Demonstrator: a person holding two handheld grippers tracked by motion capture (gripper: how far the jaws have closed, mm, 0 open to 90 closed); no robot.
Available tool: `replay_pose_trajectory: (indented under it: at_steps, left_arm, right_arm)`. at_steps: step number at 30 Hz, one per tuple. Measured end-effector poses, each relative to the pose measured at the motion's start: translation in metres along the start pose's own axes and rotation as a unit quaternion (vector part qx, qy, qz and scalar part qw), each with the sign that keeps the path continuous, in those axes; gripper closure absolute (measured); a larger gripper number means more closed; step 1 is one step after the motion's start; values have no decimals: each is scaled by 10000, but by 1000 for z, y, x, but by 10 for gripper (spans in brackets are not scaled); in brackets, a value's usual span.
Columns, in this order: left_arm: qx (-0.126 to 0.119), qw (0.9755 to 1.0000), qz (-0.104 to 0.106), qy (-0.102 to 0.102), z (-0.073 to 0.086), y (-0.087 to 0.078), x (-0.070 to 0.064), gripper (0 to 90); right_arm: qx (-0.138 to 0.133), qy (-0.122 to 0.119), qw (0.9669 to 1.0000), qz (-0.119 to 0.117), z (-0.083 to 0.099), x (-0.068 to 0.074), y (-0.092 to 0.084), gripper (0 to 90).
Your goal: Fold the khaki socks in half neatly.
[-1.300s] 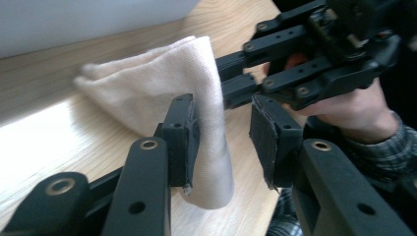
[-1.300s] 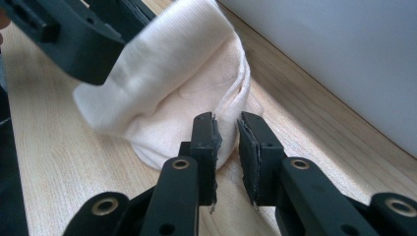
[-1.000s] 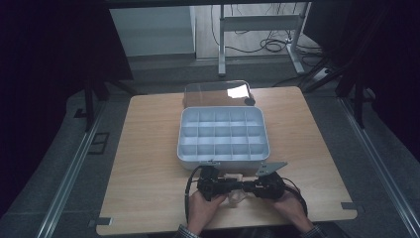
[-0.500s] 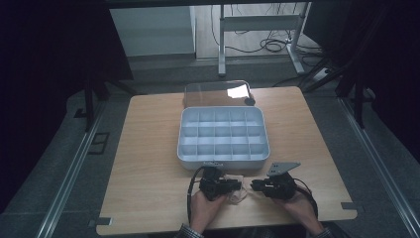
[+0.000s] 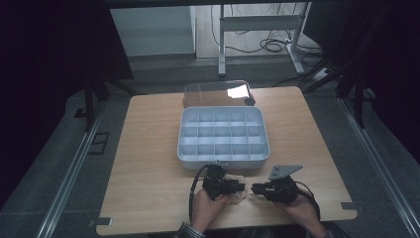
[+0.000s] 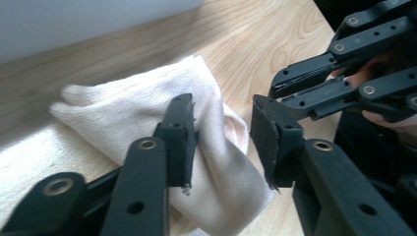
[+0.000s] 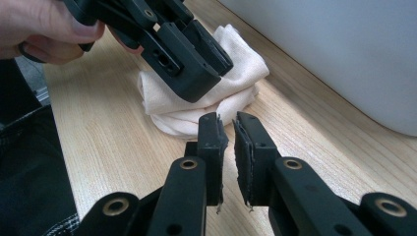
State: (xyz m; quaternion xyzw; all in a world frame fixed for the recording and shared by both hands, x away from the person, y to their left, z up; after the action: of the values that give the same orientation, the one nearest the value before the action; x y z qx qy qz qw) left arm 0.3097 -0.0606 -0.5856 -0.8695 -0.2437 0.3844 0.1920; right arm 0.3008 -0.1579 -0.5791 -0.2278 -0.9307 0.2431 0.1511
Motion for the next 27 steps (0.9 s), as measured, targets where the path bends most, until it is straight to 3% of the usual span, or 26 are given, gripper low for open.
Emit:
replay_pose_trajectory:
  at_steps: [16, 19, 27]
  left_arm:
    - [-307, 9990, -153, 270, -25, -14, 0, 716]
    - [-274, 9989, -236, 298, -28, -11, 3, 775]
    - [-6, 9986, -320, 414, -24, 8, 7, 806]
  right_arm:
    - [-61, 22, 10000, 45, 0, -3, -4, 799]
    - [-56, 28, 10000, 49, 1, -3, -5, 801]
    - [-82, 21, 9999, 53, 0, -3, -7, 817]
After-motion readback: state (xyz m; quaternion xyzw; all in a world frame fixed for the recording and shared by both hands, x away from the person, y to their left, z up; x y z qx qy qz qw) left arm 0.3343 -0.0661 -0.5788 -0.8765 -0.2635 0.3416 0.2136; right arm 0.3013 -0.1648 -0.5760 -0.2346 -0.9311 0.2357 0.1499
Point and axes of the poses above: each handheld gripper's, and its own axes: y roughly forward along the jaws, z roughly out of its underside, x roughly to its left, the point moved 10 cm from there along y, roughly forward along the jaws, and after that the axes turned 9 degrees about -x, right-handed, at the moved point
